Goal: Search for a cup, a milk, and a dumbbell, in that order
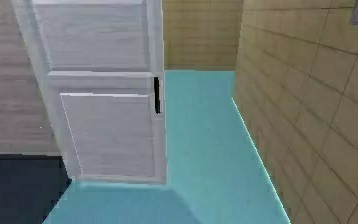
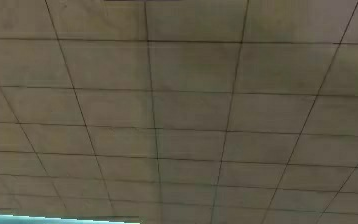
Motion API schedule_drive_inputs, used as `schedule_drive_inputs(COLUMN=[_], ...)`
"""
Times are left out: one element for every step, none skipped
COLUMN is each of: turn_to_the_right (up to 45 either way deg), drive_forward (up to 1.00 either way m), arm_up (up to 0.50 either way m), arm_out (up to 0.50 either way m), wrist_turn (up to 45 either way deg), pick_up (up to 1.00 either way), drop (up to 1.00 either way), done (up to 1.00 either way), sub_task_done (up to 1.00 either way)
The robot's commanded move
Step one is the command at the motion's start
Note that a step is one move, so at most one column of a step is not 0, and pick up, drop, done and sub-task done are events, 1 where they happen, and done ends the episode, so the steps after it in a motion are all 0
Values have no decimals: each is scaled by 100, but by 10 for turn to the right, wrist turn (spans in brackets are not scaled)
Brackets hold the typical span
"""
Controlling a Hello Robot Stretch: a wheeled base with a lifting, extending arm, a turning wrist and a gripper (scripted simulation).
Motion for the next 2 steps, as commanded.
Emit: schedule_drive_inputs(turn_to_the_right=[450, 60], drive_forward=[0, 0], arm_up=[0, 0], arm_out=[0, 0], wrist_turn=[0, 0], pick_up=[0, 0], drop=[0, 0], done=[0, 0], sub_task_done=[0, 0])
